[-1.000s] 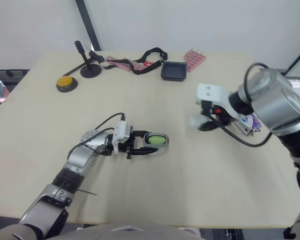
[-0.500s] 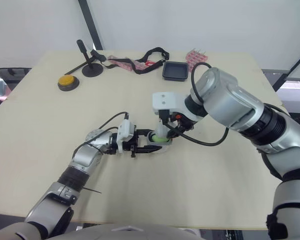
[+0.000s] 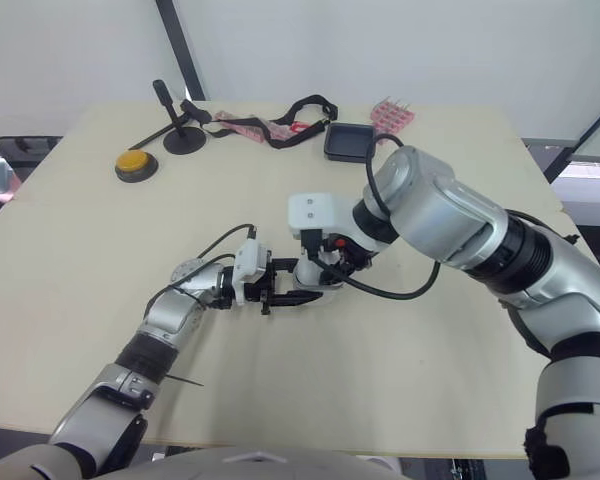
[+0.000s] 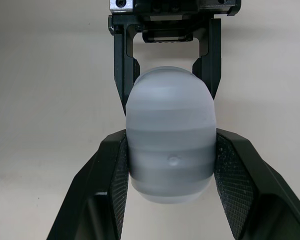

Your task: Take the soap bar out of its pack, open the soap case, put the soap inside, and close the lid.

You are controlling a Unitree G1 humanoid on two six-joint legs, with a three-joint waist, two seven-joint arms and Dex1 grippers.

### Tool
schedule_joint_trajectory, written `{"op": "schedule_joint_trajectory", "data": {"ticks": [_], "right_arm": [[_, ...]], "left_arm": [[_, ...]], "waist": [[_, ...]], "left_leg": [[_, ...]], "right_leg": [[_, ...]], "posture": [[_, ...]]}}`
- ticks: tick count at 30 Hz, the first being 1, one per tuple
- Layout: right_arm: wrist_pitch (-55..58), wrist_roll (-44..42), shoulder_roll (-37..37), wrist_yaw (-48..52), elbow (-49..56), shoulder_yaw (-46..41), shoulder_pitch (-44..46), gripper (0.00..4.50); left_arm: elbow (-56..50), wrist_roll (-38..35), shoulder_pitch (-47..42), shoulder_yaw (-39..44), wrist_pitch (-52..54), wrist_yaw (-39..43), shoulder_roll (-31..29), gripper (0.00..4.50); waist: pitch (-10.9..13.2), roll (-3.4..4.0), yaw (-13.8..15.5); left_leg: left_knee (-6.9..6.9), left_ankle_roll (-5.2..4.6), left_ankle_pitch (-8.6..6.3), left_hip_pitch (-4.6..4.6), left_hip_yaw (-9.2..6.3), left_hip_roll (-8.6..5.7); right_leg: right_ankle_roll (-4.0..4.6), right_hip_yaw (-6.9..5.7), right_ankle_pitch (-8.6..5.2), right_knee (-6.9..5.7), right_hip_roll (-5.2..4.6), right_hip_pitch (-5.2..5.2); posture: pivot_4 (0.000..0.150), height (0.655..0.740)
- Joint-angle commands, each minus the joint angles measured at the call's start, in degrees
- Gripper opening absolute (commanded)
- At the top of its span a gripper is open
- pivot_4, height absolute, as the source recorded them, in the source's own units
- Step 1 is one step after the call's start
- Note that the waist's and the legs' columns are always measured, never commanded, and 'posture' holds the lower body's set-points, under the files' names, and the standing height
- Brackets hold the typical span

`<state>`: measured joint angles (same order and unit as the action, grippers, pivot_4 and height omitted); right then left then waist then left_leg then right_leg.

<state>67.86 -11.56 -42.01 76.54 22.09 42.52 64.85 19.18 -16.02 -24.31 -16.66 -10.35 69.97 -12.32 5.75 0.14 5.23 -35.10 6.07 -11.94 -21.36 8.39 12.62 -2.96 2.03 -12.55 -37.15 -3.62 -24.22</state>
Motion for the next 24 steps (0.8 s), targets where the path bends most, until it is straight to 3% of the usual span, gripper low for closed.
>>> {"op": "schedule_joint_trajectory", "data": {"ticks": [1, 24], "right_arm": [[0.6, -1.1, 0.9, -1.3, 1.4, 0.8, 0.6, 1.95], [0.9, -1.0, 2.1, -2.9, -0.3, 3.6, 1.0, 1.95]], "left_arm": [[-0.2, 0.7, 0.1, 0.6, -0.2, -0.6, -0.4, 1.93], [-0.8, 1.1, 0.5, 0.9, 0.1, -1.2, -0.7, 1.93]], "waist": [[0.0, 0.0, 0.0], [-0.1, -0.08, -0.6]], "left_leg": [[0.01, 0.01, 0.01, 0.01, 0.0, 0.0], [0.24, 0.21, 0.12, 0.4, -0.01, 0.01]], "right_leg": [[0.0, 0.0, 0.0, 0.0, 0.0, 0.01], [0.01, 0.01, -0.01, 0.03, 0.02, 0.36]], "posture": [[0.15, 0.74], [0.15, 0.74]]}}
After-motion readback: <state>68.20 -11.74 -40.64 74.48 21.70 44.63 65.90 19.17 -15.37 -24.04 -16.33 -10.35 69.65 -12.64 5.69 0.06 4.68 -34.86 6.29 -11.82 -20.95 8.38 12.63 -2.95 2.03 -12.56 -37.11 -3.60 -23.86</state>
